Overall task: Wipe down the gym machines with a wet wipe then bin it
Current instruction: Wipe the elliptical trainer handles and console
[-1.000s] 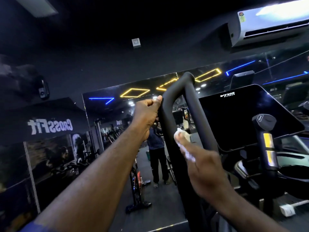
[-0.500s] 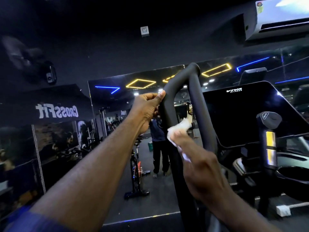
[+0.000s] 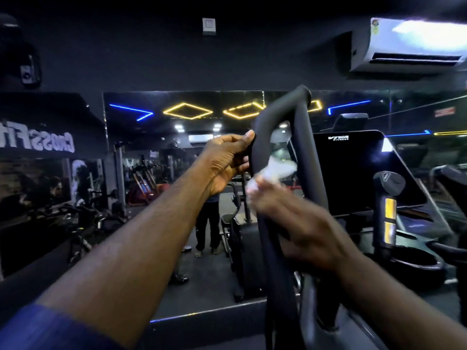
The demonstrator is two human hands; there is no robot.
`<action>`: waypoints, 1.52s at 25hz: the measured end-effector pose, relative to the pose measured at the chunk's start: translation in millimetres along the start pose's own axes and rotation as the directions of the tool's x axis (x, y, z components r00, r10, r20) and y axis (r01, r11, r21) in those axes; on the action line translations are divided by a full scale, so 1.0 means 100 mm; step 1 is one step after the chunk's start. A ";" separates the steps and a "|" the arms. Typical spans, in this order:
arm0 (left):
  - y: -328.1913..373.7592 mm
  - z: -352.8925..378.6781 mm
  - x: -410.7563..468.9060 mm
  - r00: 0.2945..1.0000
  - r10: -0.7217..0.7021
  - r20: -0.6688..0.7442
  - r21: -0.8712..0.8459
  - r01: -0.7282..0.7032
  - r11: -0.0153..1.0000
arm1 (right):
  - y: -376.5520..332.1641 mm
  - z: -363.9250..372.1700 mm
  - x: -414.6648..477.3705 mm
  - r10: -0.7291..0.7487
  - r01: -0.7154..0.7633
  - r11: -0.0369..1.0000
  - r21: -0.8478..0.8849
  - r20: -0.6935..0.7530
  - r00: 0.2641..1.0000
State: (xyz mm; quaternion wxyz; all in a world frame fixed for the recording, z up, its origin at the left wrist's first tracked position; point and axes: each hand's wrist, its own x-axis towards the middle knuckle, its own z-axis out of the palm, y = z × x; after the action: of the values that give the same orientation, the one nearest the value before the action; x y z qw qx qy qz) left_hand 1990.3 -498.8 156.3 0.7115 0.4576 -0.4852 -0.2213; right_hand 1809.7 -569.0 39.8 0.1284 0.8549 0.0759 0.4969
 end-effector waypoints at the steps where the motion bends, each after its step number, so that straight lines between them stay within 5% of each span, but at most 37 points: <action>1: 0.00 -0.01 0.01 1.000 -0.005 0.020 -0.003 0.005 1.000 | 0.08 0.02 0.26 0.064 -0.064 0.998 -0.022 -0.027 0.998; 4: -0.01 -0.01 -0.01 1.000 -0.013 0.005 0.038 0.013 0.999 | 0.05 0.24 0.39 0.130 -0.131 0.982 -0.138 -0.013 0.991; 9: -0.19 0.13 -0.18 0.999 0.026 -0.044 0.223 -0.015 0.975 | -0.59 0.23 -0.67 0.017 0.018 0.986 -0.163 0.214 0.977; 13: -0.29 0.37 -0.25 0.996 0.042 -0.084 0.174 -0.027 0.984 | -0.48 0.24 -0.18 0.288 -0.288 0.948 -0.137 -0.022 0.957; 19: -0.48 0.41 -0.17 0.993 0.097 -0.065 0.216 -0.081 0.973 | -1.19 0.37 -1.19 0.232 -0.210 0.948 -0.238 0.070 0.970; 22: -0.55 0.47 -0.18 0.971 0.155 -0.184 0.183 -0.121 0.976 | -0.91 0.31 -0.78 0.407 -0.427 0.896 -0.118 -0.161 0.899; 24: -0.57 0.48 -0.21 0.972 0.134 -0.191 0.148 -0.107 0.983 | -0.78 0.40 -0.62 0.484 -0.503 0.859 -0.096 -0.166 0.859; 29: -0.62 0.46 -0.23 0.975 0.133 -0.175 0.125 -0.112 0.986 | -1.26 0.58 -1.63 0.401 -0.407 0.894 -0.187 -0.072 0.913; 34: -0.64 0.52 -0.22 0.950 0.168 -0.263 0.158 -0.130 0.979 | -1.06 0.70 -1.24 0.471 -0.470 0.882 0.022 -0.061 0.880; 38: -0.65 0.53 -0.26 0.942 0.194 -0.273 0.175 -0.150 0.973 | -1.02 0.55 -1.70 0.144 -0.146 0.989 0.024 0.090 0.986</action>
State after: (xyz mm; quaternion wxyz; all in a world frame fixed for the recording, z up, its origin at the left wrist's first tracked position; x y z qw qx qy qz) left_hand 1939.9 -533.5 92.9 0.7545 0.4934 -0.4297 -0.0515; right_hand 1772.8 -523.0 -157.4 0.0821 0.8811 0.0154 0.4655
